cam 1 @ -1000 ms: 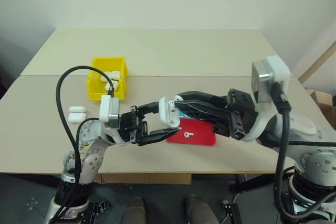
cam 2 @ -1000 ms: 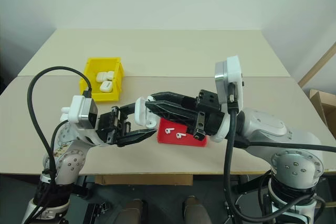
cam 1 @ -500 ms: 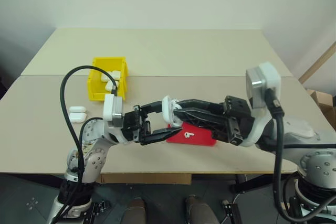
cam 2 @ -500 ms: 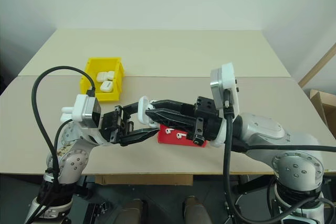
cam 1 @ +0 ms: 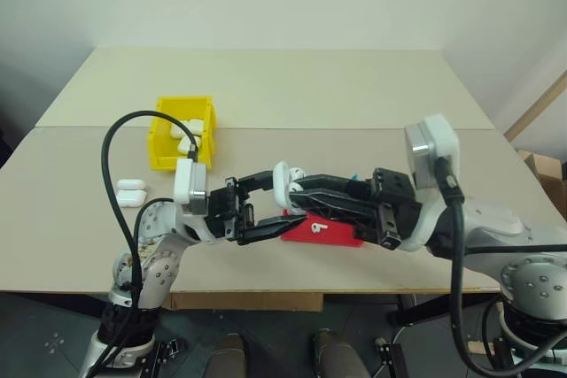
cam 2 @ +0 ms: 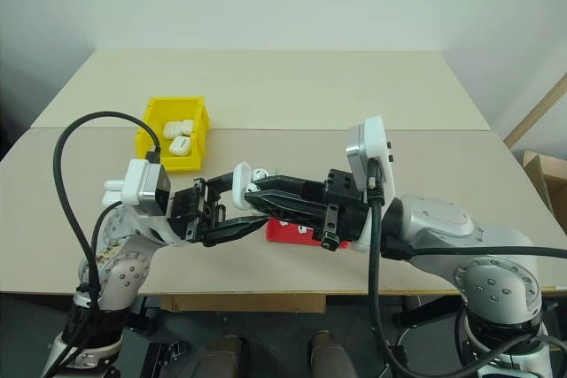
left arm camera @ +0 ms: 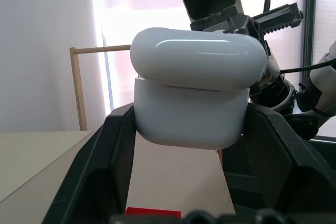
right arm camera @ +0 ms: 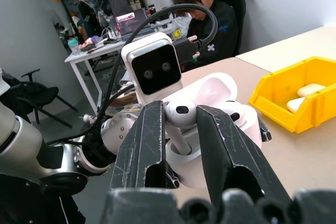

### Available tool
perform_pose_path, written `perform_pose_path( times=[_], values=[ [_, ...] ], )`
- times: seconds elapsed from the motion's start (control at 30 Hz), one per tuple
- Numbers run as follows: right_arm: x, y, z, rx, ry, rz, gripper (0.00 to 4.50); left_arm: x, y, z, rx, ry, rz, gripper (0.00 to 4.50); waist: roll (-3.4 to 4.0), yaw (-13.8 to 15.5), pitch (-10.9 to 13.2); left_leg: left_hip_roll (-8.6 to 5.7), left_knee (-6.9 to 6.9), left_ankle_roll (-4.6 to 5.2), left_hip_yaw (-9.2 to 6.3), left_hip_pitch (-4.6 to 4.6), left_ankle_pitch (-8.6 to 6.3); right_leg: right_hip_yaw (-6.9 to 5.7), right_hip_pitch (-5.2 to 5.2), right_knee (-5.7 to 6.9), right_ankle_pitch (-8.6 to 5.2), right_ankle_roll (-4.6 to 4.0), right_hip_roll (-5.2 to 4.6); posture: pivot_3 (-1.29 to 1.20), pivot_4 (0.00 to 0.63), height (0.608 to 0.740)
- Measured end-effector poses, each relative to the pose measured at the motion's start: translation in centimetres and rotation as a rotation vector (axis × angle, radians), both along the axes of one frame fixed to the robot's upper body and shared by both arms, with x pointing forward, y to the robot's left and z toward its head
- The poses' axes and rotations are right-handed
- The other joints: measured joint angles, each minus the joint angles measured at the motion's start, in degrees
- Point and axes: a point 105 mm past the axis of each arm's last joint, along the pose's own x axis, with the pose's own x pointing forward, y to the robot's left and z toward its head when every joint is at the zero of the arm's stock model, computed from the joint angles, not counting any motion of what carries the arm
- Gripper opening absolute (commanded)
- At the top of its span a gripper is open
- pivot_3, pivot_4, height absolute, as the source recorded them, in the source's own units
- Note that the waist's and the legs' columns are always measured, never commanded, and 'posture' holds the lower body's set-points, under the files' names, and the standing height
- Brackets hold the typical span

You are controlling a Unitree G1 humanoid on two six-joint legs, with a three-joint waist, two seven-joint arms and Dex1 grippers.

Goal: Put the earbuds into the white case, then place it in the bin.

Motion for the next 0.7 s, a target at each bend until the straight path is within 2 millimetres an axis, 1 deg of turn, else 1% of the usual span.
perform_pose_path(
  times=[0.23, 0.27, 0.3, 0.33, 0.37, 0.47, 0.7],
  values=[
    [-0.02, 0.01, -0.06, 0.003, -0.019, -0.001, 0.99, 0.01, -0.01, -0.02, 0.001, -0.002, 0.001, 2.78, 0.0, 0.0, 0.0, 0.0, 0.0, 0.0, 0.0, 0.0, 0.0, 0.0, 0.01, -0.01, 0.0, 0.0, 0.0, 0.0, 0.15, 0.74],
    [0.0, 0.0, -0.08, 0.004, -0.023, -0.003, 1.45, 0.03, -0.01, -0.02, 0.001, -0.002, 0.002, 2.78, 0.0, 0.0, 0.0, 0.0, 0.0, 0.0, 0.0, 0.0, 0.0, 0.0, 0.01, -0.02, 0.0, 0.0, 0.0, 0.0, 0.15, 0.74],
    [0.02, -0.02, -0.09, 0.003, -0.027, -0.005, 1.65, 0.04, -0.02, -0.03, 0.001, -0.002, 0.003, 2.78, 0.0, 0.0, 0.0, 0.0, 0.0, 0.0, 0.0, 0.0, 0.0, 0.0, 0.01, -0.02, 0.0, 0.0, 0.0, 0.0, 0.15, 0.74],
    [0.03, -0.03, -0.1, 0.002, -0.03, -0.004, 1.95, 0.09, -0.02, -0.06, 0.001, -0.001, 0.005, 2.78, 0.0, 0.0, 0.0, 0.0, 0.0, 0.0, 0.0, 0.0, 0.0, 0.0, 0.01, -0.02, 0.0, 0.0, 0.0, 0.0, 0.15, 0.74],
    [0.06, -0.03, -0.14, -0.002, -0.036, -0.006, 2.35, 0.19, 0.0, -0.11, 0.001, 0.001, 0.008, 2.78, 0.0, 0.0, 0.0, 0.0, 0.0, 0.0, 0.0, 0.0, 0.0, -0.01, 0.01, -0.02, 0.0, 0.0, 0.0, 0.0, 0.15, 0.74],
    [-0.01, 0.02, -0.21, -0.011, -0.056, -0.017, 3.33, 0.55, 0.08, -0.25, -0.003, 0.013, 0.019, 2.78, 0.0, 0.0, 0.0, 0.0, 0.0, 0.0, -0.01, 0.0, 0.0, -0.01, 0.01, -0.02, 0.0, 0.01, 0.0, 0.0, 0.15, 0.74],
    [-0.11, -0.1, -0.03, -0.001, -0.081, -0.016, 3.33, 0.55, 0.08, -0.24, -0.006, 0.009, 0.019, 2.78, 0.0, 0.0, 0.0, 0.0, 0.0, 0.0, -0.01, 0.01, 0.0, -0.02, 0.03, -0.04, 0.0, 0.01, 0.0, 0.0, 0.15, 0.74]
  ],
)
